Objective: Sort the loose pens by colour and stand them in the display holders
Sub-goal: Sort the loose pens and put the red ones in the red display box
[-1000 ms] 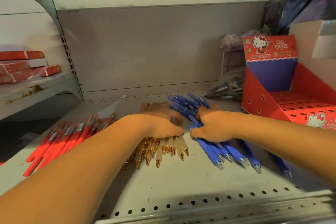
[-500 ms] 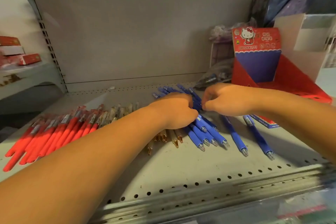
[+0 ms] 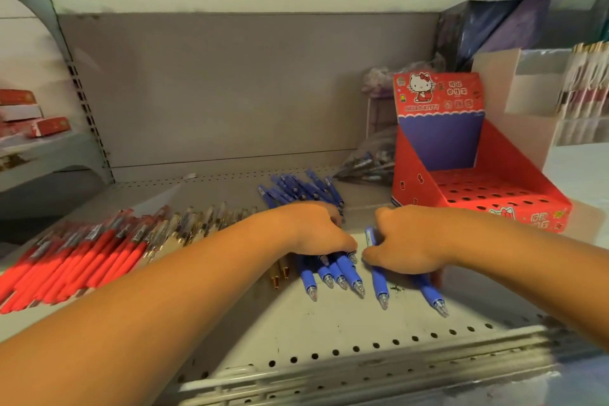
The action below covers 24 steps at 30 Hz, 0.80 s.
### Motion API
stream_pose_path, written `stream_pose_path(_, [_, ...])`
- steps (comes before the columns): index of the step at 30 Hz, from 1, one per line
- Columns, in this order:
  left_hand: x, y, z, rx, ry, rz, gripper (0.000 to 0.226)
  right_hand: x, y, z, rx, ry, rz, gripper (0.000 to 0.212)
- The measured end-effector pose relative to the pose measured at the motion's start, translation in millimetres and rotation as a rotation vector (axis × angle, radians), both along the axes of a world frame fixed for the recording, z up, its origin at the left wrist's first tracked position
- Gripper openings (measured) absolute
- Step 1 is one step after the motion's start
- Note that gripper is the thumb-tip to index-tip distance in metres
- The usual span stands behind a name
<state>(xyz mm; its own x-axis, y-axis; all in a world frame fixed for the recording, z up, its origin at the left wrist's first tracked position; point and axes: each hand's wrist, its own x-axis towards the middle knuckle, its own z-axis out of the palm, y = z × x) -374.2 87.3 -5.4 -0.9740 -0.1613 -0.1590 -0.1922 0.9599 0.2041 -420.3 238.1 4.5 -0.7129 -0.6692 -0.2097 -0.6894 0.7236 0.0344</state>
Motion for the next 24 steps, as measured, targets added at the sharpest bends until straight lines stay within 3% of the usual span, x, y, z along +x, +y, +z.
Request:
stream_pose_path(3, [4, 2, -6, 0.088, 0.079, -0.05, 0.028, -7, -13, -5, -0.095, -0.113, 0.027, 0.022])
stream_pose_path(8, [17, -2, -10, 0.036, 0.091, -0.071, 0.026, -22, -26, -4, -0.21, -0.258, 0.029, 0.018])
stream_pose_path(11, [25, -5, -5, -0.071, 0.088, -0.102, 0.037, -24, -29, -5, -0.284, -0.309, 0.042, 0.02])
stream_pose_path(15, [35, -5, 1, 0.063, -0.033, -0.143, 0.06, -23, -26, -7, -0.325, -0.142, 0.151, 0.023])
stream_pose_path(17, [39, -6, 3, 0.075, -0.084, -0.166, 0.075, -20, -19, -3, -0.357, -0.173, 0.187, 0.027])
stream_pose_path(21, [45, -7, 0, -0.046, -0.201, -0.143, 0.108, -11, 2, 2, -0.266, -0.192, 0.325, 0.032])
stream_pose_path(24, [46, -2, -7, -0.143, -0.16, -0.187, 0.116, -7, 20, 4, -0.181, -0.331, 0.447, 0.054])
